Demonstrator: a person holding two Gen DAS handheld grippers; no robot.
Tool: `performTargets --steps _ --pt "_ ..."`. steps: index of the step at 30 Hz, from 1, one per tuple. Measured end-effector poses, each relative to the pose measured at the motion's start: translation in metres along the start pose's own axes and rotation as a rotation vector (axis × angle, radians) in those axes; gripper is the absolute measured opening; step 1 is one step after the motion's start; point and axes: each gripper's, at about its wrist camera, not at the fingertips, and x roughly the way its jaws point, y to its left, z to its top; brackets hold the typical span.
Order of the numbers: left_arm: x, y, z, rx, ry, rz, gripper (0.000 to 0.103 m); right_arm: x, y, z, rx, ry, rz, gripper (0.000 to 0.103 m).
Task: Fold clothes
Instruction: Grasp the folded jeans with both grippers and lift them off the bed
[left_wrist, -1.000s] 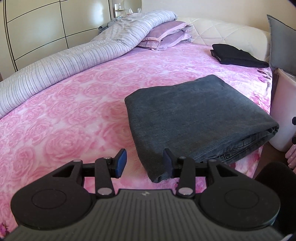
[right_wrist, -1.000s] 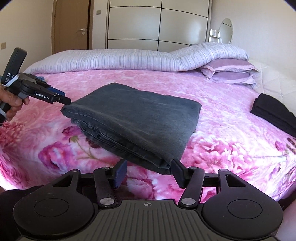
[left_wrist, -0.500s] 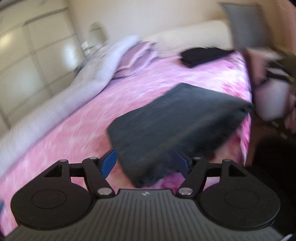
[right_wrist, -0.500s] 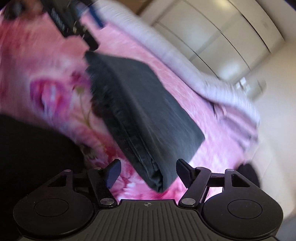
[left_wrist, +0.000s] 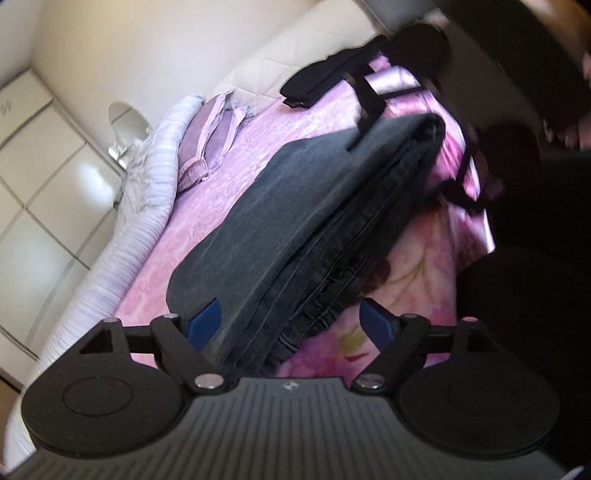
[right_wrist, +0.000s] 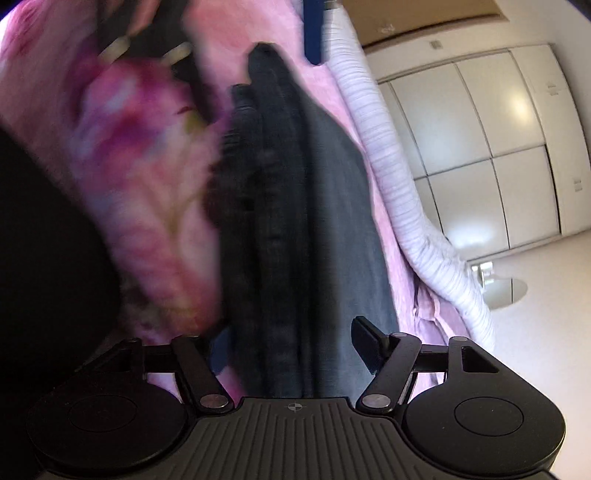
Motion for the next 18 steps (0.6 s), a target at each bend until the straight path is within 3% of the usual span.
performTargets --steps 1,3,8,10,13,16,18 --pt "0.005 -0.004 0.001 0.033 0.003 0.008 0.08 0.001 -0.01 -0.001 0.048 -0.002 0.027 0.04" --pt "0.016 -0.014 0.003 0.112 0.011 0.025 0.08 0.0 -0.027 -0.003 0.097 -0.013 0.054 0.033" --pt "0.044 -0.029 0.006 0.296 0.022 0.134 0.081 -0.008 -0.058 -0.005 0.144 -0.042 0.055 0.029" --pt "0.056 -0.028 0.006 0.337 0.042 0.173 0.073 -0.009 -0.062 -0.008 0.158 -0.043 0.055 0.029" --pt "0.068 -0.015 0.005 0.288 0.081 0.118 0.044 -0.006 -0.058 -0.016 0.164 -0.041 0.063 0.029" --pt "0.071 -0.009 0.005 0.259 0.093 0.065 0.038 -0.002 -0.041 -0.017 0.128 -0.028 0.032 0.035" --pt "0.071 -0.003 0.006 0.221 0.095 0.038 0.037 0.001 -0.03 -0.016 0.102 -0.015 0.007 0.048"
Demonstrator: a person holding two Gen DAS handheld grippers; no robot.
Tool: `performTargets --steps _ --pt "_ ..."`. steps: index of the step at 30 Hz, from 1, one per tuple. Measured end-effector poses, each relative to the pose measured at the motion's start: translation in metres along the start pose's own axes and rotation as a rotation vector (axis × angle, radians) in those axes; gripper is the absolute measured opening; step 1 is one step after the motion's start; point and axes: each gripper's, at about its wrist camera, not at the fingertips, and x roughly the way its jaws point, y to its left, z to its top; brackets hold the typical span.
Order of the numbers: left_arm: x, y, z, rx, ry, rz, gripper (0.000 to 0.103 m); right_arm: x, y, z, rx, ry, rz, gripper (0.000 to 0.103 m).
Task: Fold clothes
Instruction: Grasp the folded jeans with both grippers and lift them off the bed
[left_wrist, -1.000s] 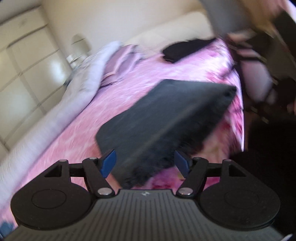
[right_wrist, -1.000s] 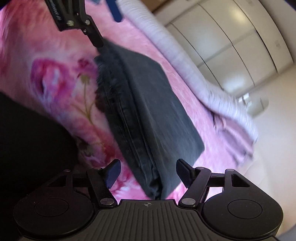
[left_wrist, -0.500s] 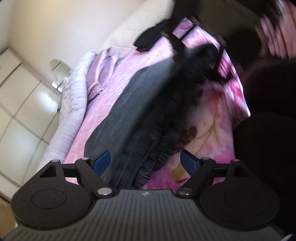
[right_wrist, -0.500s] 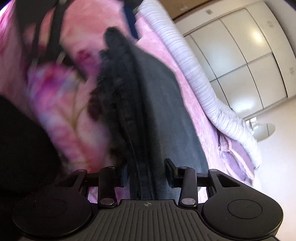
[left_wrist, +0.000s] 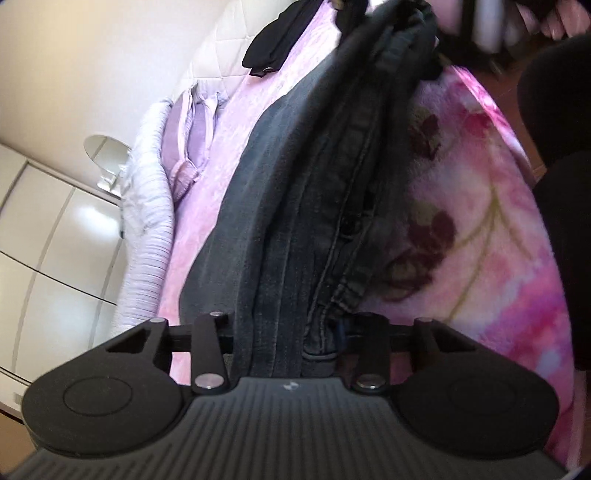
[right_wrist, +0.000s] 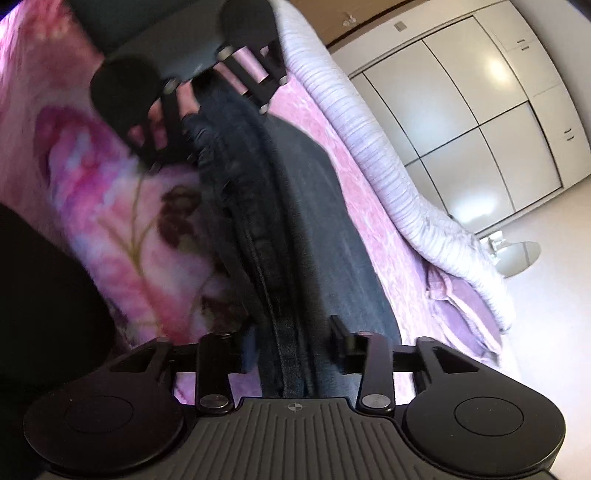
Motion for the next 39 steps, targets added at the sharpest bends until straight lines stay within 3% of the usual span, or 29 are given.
performTargets --steps 3,7,9,11,12,20,26,30,33,36,39 --pt "0.001 0.011 -0.001 -0.053 -0.002 -0.04 0.036 0.012 0.016 -0.003 -0.069 0.012 -0.041 0.063" --pt "0.002 0.015 -0.002 -0.053 -0.006 -0.057 0.037 0.035 0.008 -0.011 -0.126 0.052 -0.115 0.063" --pt "0.004 0.01 -0.001 -0.021 -0.003 -0.055 0.038 0.045 -0.003 -0.014 -0.127 0.081 -0.133 0.053" --pt "0.004 0.007 -0.001 0.012 0.004 -0.051 0.037 0.05 -0.015 -0.019 -0.102 0.102 -0.071 0.034" --pt "0.004 0.008 0.0 0.025 0.008 -0.052 0.036 0.048 -0.019 -0.018 -0.1 0.099 -0.067 0.03" --pt "-0.031 0.043 0.014 0.091 -0.042 -0.003 0.032 0.006 -0.065 -0.009 -0.059 0.022 -0.114 0.024" --pt "-0.04 0.061 0.051 0.156 -0.119 0.0 0.032 -0.027 -0.098 -0.024 0.0 0.002 -0.165 0.024" --pt "-0.015 0.081 0.085 0.19 -0.164 0.011 0.032 -0.058 -0.109 -0.051 0.065 -0.016 -0.192 0.024" --pt "0.005 0.104 0.11 0.215 -0.19 0.01 0.032 -0.048 -0.135 -0.065 0.111 -0.04 -0.213 0.024" --pt "0.022 0.131 0.129 0.239 -0.192 -0.025 0.032 -0.042 -0.169 -0.075 0.151 -0.049 -0.22 0.024" --pt "0.026 0.156 0.149 0.226 -0.184 -0.09 0.031 -0.05 -0.208 -0.072 0.187 -0.007 -0.174 0.024"
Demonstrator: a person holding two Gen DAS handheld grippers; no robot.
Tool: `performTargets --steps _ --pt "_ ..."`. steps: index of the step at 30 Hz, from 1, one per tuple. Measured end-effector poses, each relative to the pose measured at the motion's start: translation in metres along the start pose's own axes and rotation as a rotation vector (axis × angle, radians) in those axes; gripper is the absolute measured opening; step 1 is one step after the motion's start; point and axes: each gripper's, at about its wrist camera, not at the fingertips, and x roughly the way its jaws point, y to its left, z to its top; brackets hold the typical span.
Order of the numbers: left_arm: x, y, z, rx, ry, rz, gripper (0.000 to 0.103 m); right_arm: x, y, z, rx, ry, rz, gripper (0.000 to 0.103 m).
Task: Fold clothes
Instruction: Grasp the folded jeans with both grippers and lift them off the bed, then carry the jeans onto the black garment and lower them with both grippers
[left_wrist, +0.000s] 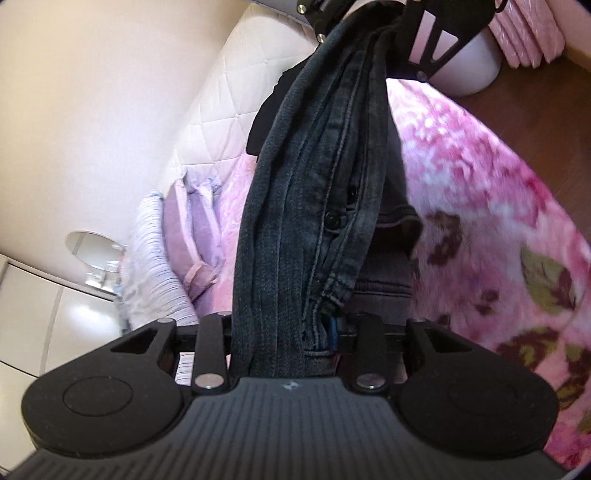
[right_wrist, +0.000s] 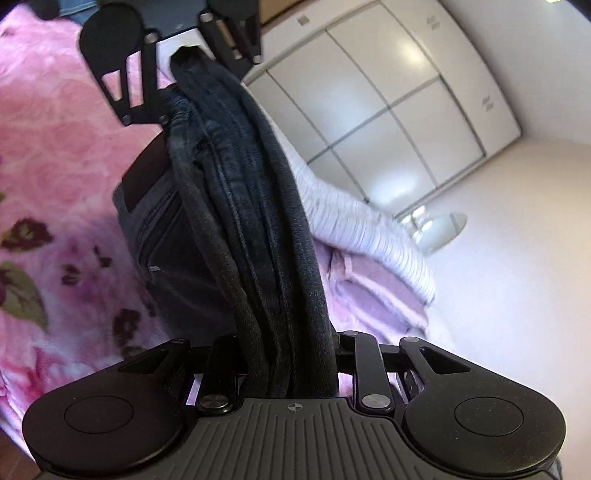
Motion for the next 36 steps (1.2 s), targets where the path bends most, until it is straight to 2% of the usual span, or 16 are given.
performTargets --steps 5,9,13,16,19,23,28,31,33,34,36 --pt "-0.025 0.054 0.031 -0.062 -0.011 -0.134 0.031 -0.026 -0.073 0.029 0.022 0.138 0.113 0.024" --pt "-0.04 0.099 0.062 -0.099 -0.054 -0.226 0.031 -0.057 -0.139 0.052 0.053 0.263 0.171 0.024" --pt "-0.034 0.136 0.099 -0.096 -0.119 -0.265 0.031 -0.075 -0.19 0.062 0.058 0.352 0.161 0.024" --pt "-0.003 0.157 0.132 -0.064 -0.168 -0.27 0.031 -0.074 -0.222 0.049 0.061 0.396 0.12 0.024" --pt "0.046 0.175 0.17 -0.028 -0.196 -0.266 0.031 -0.064 -0.257 0.018 0.074 0.426 0.085 0.024" --pt "0.129 0.196 0.227 0.015 -0.193 -0.26 0.031 -0.032 -0.312 -0.045 0.08 0.429 0.068 0.024" --pt "0.254 0.231 0.301 0.026 -0.118 -0.238 0.031 0.059 -0.384 -0.144 0.046 0.396 0.101 0.024" --pt "0.32 0.248 0.336 0.017 -0.1 -0.168 0.031 0.111 -0.424 -0.191 0.031 0.367 0.057 0.024" --pt "0.36 0.243 0.349 0.021 -0.1 -0.113 0.031 0.136 -0.436 -0.221 0.012 0.341 0.008 0.024" --pt "0.38 0.232 0.352 0.026 -0.089 -0.11 0.032 0.146 -0.437 -0.237 0.012 0.332 -0.005 0.024" --pt "0.421 0.191 0.346 0.043 -0.03 -0.183 0.034 0.169 -0.421 -0.273 0.002 0.335 0.001 0.027"
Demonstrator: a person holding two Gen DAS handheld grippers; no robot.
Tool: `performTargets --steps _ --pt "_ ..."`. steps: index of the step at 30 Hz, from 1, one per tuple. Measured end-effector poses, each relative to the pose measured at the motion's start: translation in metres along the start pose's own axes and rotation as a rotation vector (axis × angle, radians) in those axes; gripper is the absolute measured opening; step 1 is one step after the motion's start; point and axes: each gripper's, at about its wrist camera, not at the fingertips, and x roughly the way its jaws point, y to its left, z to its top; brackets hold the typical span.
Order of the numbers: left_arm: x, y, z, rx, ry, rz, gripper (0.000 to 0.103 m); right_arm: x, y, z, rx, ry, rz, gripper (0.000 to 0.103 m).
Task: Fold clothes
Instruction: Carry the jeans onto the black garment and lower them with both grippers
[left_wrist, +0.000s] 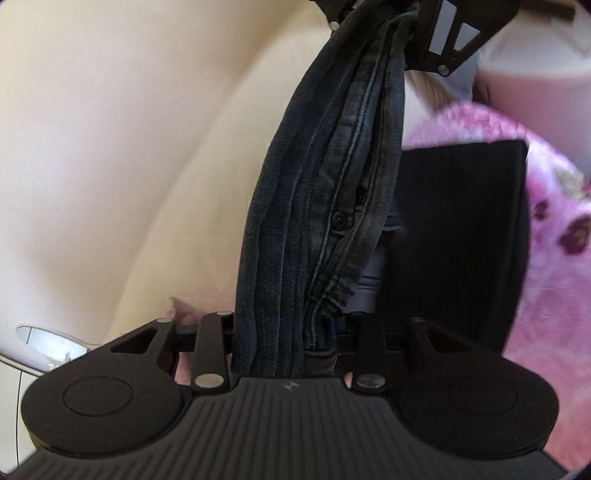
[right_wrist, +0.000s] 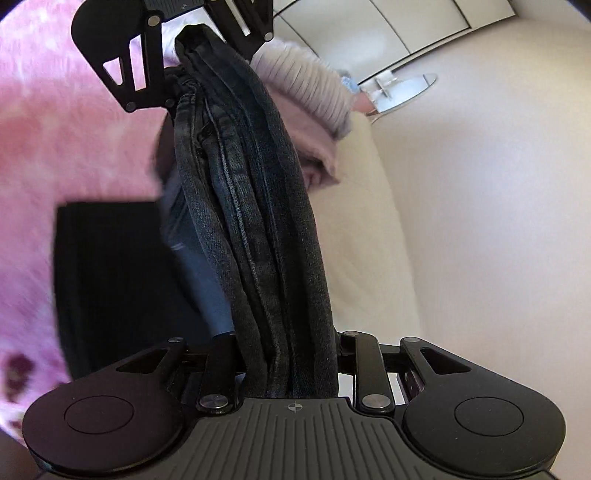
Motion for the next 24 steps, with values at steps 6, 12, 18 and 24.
performTargets --steps 6,12,18,24 --pt "0.1 -0.079 -0.015 0.003 0.127 -0.146 0.041 0.088 0.101 -0.062 -0.048 0.161 0.304 0.03" --pt "0.1 -0.082 -0.033 0.027 0.09 -0.146 0.047 0.054 0.104 -0.077 -0.013 0.172 0.27 0.041" --pt "0.117 -0.089 -0.027 0.084 0.105 -0.16 0.058 0.03 0.112 -0.083 -0.026 0.215 0.247 0.041" --pt "0.101 -0.099 -0.032 0.084 0.111 -0.117 0.053 0.015 0.132 -0.081 -0.086 0.289 0.201 0.044"
